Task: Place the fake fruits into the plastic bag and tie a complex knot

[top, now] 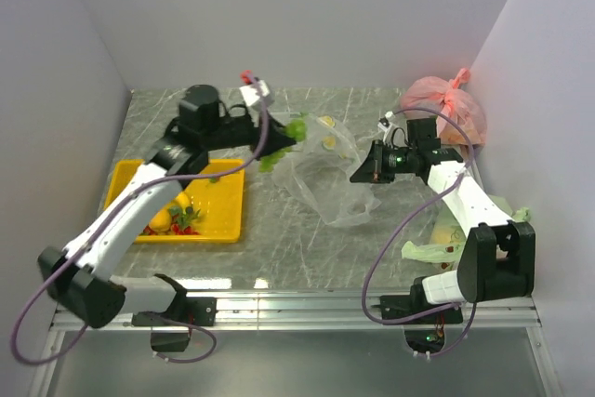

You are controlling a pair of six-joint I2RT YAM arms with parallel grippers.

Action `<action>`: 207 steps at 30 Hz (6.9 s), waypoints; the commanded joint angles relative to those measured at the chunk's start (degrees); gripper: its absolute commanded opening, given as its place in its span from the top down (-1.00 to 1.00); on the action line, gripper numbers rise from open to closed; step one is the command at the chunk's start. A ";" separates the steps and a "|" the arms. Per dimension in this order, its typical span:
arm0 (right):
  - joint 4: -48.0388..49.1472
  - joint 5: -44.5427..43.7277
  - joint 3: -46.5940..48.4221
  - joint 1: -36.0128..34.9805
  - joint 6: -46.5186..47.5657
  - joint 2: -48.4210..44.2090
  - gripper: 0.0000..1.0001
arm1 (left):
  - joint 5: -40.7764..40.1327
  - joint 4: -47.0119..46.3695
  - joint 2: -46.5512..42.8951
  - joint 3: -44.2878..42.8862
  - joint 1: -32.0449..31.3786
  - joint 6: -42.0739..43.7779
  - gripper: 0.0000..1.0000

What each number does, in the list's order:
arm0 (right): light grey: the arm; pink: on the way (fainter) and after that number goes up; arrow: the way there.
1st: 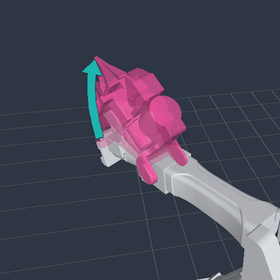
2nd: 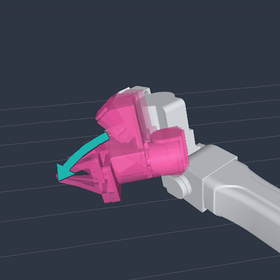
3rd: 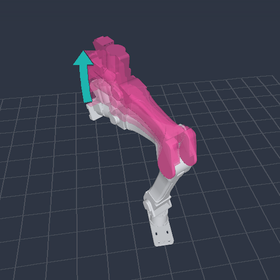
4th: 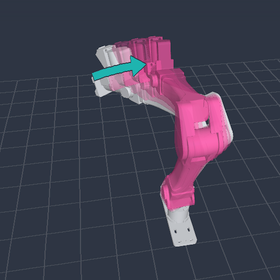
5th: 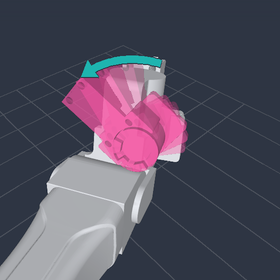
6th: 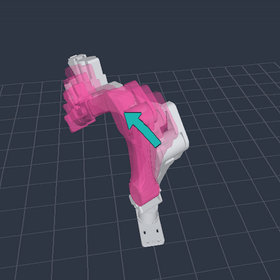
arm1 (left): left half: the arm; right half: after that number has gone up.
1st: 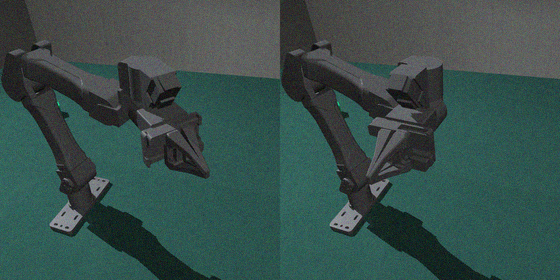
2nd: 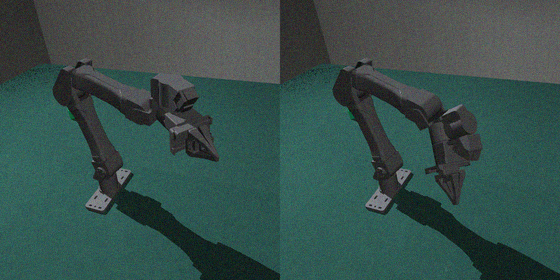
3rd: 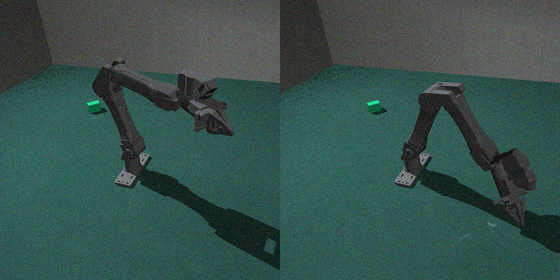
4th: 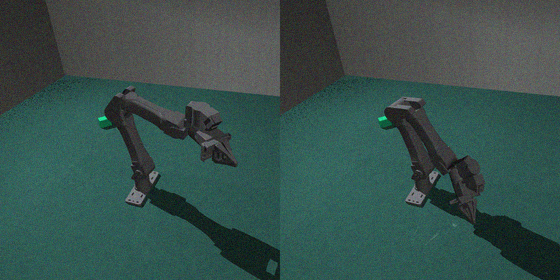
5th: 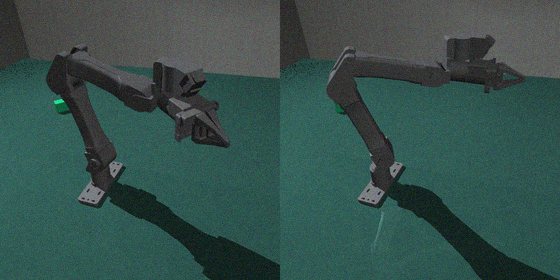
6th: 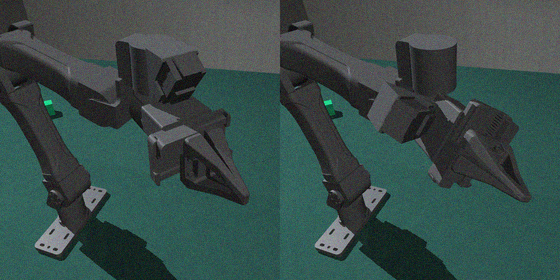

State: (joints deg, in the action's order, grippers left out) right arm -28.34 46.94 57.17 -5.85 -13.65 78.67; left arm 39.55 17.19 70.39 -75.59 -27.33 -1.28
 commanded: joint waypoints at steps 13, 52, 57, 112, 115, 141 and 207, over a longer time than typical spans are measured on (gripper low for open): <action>-11.12 13.27 6.29 1.19 8.11 1.31 1.00 | -3.43 -19.58 24.97 -2.36 -12.48 15.33 0.28; -16.49 2.56 10.60 -0.74 15.23 7.11 1.00 | -22.40 45.74 20.47 -4.75 38.05 75.27 -0.72; -17.28 1.58 10.77 -1.54 14.88 6.93 1.00 | -25.75 41.35 24.96 -1.15 37.70 83.45 -0.73; -16.84 11.07 10.25 -1.53 9.78 6.23 1.00 | -14.94 -36.35 16.52 8.97 -19.42 16.22 0.69; -17.36 11.07 10.33 -1.27 9.87 5.88 1.00 | -14.68 -35.30 19.95 9.67 -19.51 19.90 0.73; -19.39 8.00 10.51 0.14 10.58 5.26 1.00 | -19.58 14.07 14.78 -23.45 -9.60 11.48 -0.99; -19.65 3.07 10.59 -2.50 14.71 6.40 1.00 | -14.07 30.47 11.24 -17.99 6.00 10.69 0.12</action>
State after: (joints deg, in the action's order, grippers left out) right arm -49.10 49.17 66.37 -7.90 1.98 84.33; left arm 15.81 49.67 79.64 -88.25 -15.81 14.90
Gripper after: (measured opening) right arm 0.007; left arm 0.630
